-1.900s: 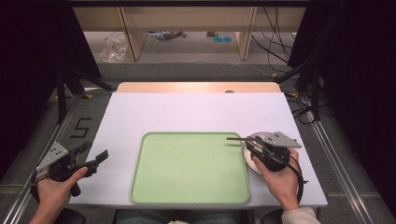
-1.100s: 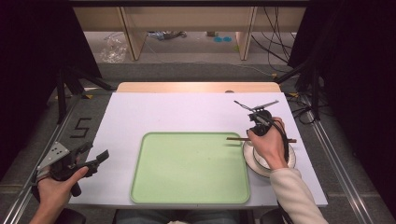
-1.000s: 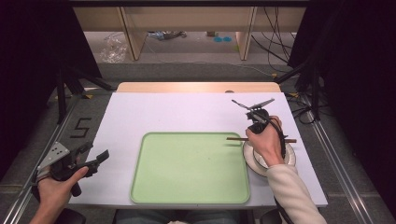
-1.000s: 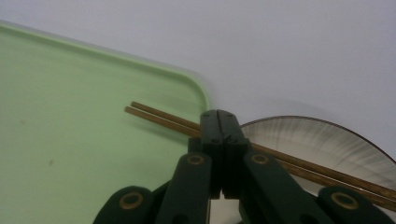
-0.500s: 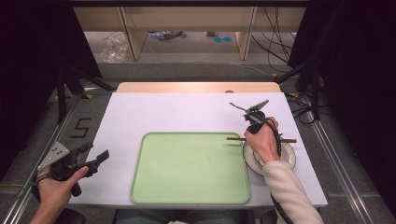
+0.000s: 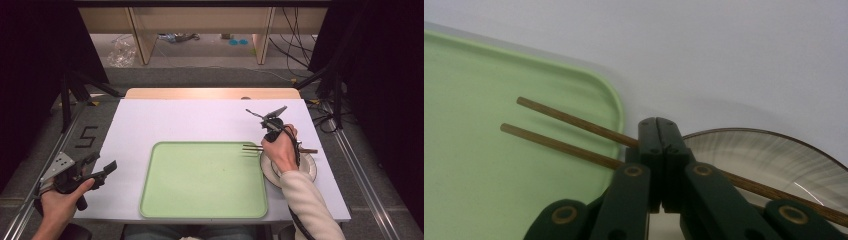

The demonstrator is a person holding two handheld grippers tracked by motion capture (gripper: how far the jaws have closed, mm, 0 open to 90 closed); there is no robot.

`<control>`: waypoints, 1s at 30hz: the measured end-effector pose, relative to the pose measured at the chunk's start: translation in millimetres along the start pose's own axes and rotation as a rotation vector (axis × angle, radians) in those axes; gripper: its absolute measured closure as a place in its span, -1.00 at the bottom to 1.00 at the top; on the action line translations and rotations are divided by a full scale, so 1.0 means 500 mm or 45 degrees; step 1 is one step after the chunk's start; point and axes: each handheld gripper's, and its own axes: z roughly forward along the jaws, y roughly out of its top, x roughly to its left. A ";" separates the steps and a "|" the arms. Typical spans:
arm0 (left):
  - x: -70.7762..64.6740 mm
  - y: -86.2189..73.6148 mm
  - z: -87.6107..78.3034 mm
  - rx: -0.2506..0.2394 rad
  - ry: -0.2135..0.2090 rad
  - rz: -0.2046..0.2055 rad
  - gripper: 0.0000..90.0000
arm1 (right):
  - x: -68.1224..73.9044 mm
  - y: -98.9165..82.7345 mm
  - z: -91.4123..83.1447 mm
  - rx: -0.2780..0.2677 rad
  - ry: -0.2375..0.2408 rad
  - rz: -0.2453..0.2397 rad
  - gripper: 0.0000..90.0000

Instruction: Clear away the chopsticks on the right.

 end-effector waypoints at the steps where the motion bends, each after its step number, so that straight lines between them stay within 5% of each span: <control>1: 0.000 0.000 0.000 0.000 0.000 0.000 -0.53 | 0.002 0.001 0.001 -0.003 -0.002 0.013 1.00; 16: 0.000 0.000 0.000 0.000 -0.001 -0.001 -0.52 | -0.002 0.007 0.001 -0.035 -0.010 -0.051 1.00; 18: 0.000 0.000 0.000 -0.001 -0.001 -0.001 -0.52 | 0.001 0.012 -0.009 -0.088 -0.014 -0.149 0.90; 22: 0.000 0.000 0.002 -0.002 -0.007 0.005 -0.52 | 0.019 0.023 -0.032 -0.190 -0.085 -0.770 0.60; 25: -0.001 0.001 0.001 0.002 -0.001 0.004 -0.52 | 0.037 0.032 -0.035 -0.115 -0.116 -1.157 0.52; 30: 0.000 0.000 0.001 -0.003 -0.002 -0.001 -0.52 | 0.059 0.042 -0.022 -0.069 -0.163 -1.341 0.52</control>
